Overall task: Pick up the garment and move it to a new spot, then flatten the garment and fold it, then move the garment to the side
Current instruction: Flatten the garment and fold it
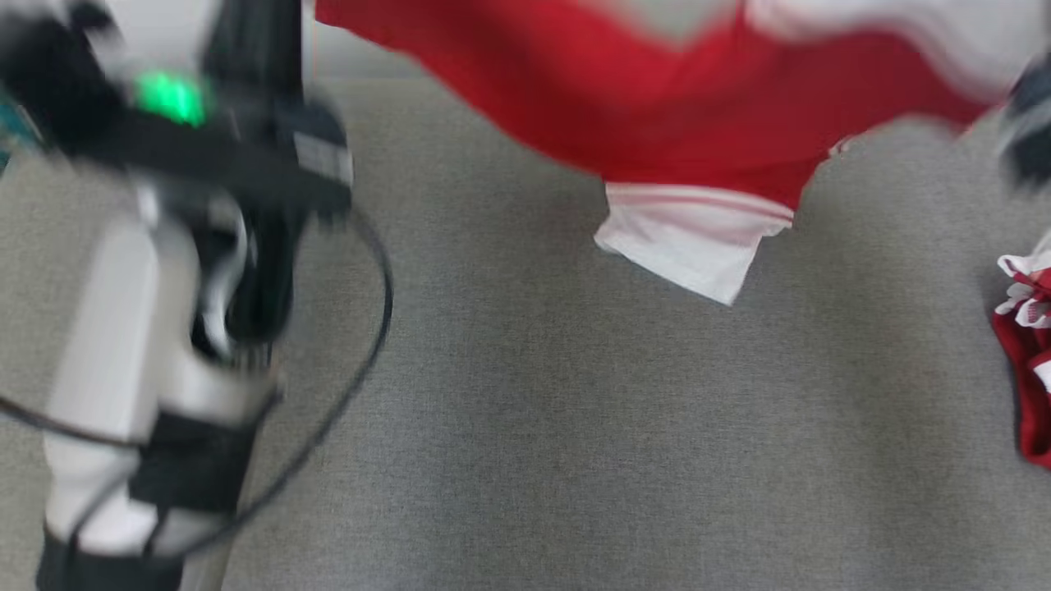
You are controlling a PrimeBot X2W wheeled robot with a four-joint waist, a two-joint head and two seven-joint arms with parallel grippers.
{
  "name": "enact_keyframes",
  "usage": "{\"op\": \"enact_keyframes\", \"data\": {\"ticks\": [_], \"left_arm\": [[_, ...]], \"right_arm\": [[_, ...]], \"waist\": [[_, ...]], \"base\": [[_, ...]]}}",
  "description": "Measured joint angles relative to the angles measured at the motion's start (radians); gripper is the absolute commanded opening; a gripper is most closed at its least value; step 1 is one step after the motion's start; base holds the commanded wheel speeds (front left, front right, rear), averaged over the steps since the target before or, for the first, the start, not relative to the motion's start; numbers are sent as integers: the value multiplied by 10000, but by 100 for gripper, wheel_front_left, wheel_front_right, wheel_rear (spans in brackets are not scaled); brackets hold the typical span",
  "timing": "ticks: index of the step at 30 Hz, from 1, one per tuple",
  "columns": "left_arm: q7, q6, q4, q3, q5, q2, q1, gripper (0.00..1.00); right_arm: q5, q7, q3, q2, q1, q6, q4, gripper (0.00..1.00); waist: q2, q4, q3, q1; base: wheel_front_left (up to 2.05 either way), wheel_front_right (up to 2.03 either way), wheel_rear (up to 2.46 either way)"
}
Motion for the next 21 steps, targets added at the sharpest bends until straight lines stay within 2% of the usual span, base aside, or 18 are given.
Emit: {"op": "enact_keyframes", "data": {"ticks": [2, 4, 7, 9, 21], "left_arm": [[-176, -176, -40, -155, 159, 347, 1129, 0], [-219, -213, 194, -403, 221, 713, 2440, 0], [-268, -355, 1210, -675, 334, 1175, 4029, 0], [-360, -360, 1684, -756, 405, 1450, 4687, 0], [-1317, -445, 2767, -491, 267, 1547, 5906, 0]], "right_arm": [[217, 113, 142, -46, 1325, 247, -263, 0], [700, 182, 240, 211, 2563, 353, -144, 0], [832, 380, 965, 403, 4253, 690, 192, 0], [828, 439, 1308, 464, 5134, 746, 449, 0], [1009, -63, 1469, 1047, 6380, 738, 1110, 0]], "waist": [[0, 62, 120, -1], [1, 100, 267, 0], [1, 112, 435, 1], [1, 79, 444, 0], [0, -87, -412, -2]], "base": [[0, 0, 0], [0, 0, 0], [0, 0, 0], [0, 0, 0], [0, 0, 0]]}}
